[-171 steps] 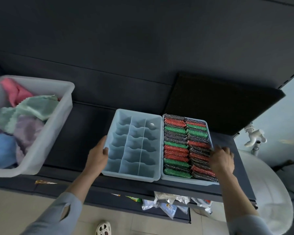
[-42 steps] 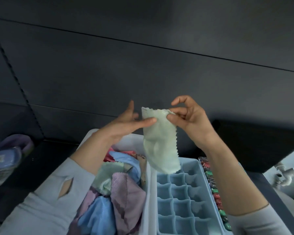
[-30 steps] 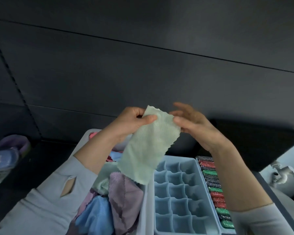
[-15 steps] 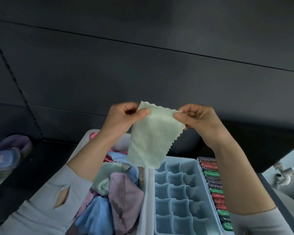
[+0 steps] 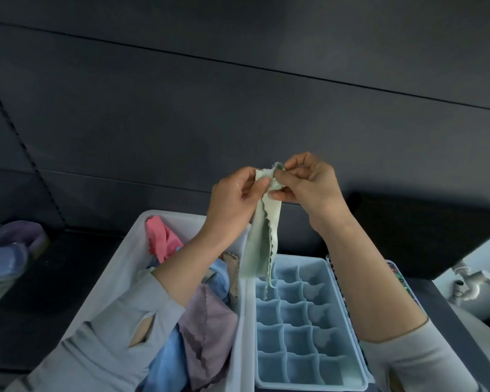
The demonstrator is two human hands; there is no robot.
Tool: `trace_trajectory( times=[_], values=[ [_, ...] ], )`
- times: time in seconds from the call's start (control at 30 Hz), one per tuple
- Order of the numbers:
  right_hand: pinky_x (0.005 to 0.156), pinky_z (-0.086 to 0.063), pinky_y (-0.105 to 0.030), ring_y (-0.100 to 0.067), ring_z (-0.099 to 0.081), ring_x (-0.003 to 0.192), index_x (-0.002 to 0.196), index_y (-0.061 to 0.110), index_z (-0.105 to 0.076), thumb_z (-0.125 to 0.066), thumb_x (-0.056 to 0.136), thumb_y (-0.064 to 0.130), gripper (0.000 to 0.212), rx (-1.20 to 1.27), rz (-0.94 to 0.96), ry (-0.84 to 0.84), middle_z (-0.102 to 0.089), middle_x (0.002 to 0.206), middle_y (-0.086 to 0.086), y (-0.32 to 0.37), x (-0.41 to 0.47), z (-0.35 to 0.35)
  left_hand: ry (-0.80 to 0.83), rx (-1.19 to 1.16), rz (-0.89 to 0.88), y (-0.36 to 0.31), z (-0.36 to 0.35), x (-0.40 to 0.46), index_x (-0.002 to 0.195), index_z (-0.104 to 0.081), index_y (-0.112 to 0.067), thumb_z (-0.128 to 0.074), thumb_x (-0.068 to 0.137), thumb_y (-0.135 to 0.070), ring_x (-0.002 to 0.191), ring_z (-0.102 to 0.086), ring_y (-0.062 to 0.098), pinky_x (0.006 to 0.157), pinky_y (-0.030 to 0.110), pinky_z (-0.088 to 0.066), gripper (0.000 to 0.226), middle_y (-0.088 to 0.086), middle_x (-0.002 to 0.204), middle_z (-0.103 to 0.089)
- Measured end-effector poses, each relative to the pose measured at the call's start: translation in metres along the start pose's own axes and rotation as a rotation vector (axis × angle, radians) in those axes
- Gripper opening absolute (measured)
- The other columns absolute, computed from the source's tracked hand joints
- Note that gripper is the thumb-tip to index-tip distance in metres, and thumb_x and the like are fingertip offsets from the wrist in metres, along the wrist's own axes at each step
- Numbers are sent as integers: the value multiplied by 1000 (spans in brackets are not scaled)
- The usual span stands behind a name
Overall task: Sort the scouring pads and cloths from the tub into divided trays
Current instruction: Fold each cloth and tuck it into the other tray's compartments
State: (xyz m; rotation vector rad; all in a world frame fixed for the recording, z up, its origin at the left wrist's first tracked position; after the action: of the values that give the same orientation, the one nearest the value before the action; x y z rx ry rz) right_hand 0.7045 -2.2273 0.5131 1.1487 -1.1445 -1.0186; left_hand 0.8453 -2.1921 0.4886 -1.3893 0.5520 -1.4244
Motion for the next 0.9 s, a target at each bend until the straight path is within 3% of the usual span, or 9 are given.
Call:
trace_trajectory(
  times=[0.13,0.27,0.37,0.43,0.5,0.63,0.73,0.8,0.9],
  values=[
    [65,-61,-31,-19,-71,65,91,7,-55,-65,88,-4,15,-3,29,23,-72,73,-10,0,1,-1,85,-71,53,1,-9,-4,103,-69,-24,-71,82,-38,80,-71,25,79,47,-56,26,4,84,-75],
    [76,-60,-31,-20,-71,80,104,7,-60,-64,91,2,14,30,97,108,-76,86,-10,5,1,1,41,20,20,7,-3,4,92,-70,-15,-59,84,-34,67,-63,31,69,51,-53,23,15,77,-70],
    [80,-53,-25,-12,-68,86,111,12,-60,-73,85,11,30,-13,174,51,-75,90,-2,-2,4,24,65,-139,166,14,2,8,87,-68,-13,-59,86,-33,76,-63,26,79,57,-55,21,25,89,-69],
    [94,-50,-30,-13,-67,101,121,15,-59,-79,79,24,47,-113,57,188,-73,105,-1,-29,1,21,116,-311,276,16,-1,9,94,-69,-14,-56,96,-14,85,-66,22,83,47,-56,13,17,95,-71],
    [101,-48,-31,-15,-65,111,124,13,-61,-76,84,22,43,-193,-108,411,-71,116,-1,-66,-14,6,125,-419,349,16,0,12,101,-66,-8,-51,98,-6,84,-67,17,76,31,-58,15,8,94,-70],
    [79,-55,-26,-18,-72,92,107,4,-71,-67,89,11,20,-111,-199,378,-75,102,-9,-93,-27,-3,110,-606,596,41,-3,9,106,-66,-6,-57,97,-26,88,-69,19,74,28,-58,24,5,94,-71],
    [73,-56,-24,-18,-72,88,109,4,-70,-65,91,11,19,-86,-235,299,-75,102,-11,-100,-25,1,392,-425,794,73,-26,-26,107,-67,-10,-62,86,-48,91,-71,22,83,35,-57,44,9,101,-74],
    [76,-58,-26,-19,-71,91,113,6,-69,-63,94,13,21,-119,-264,295,-74,105,-11,-106,-26,3,487,-362,812,89,-38,-45,111,-66,-7,-68,89,-25,88,-70,20,81,32,-58,28,10,102,-73],
    [77,-59,-29,-21,-71,91,115,10,-69,-58,96,11,21,-124,-276,266,-74,105,-8,-111,-26,6,368,-409,729,100,-37,-44,106,-68,-10,-66,87,2,79,-70,15,72,25,-59,22,7,95,-72]
  ],
)
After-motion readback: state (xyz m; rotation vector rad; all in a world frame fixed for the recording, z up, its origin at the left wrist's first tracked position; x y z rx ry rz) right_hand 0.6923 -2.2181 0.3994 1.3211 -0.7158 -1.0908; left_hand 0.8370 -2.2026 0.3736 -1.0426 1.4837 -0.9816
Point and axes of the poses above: each hand's wrist, its own x-axis towards the middle knuckle, its own z-axis out of the back of the hand, y = z × x, the point moved 8 cm from there along x, towards the middle knuckle
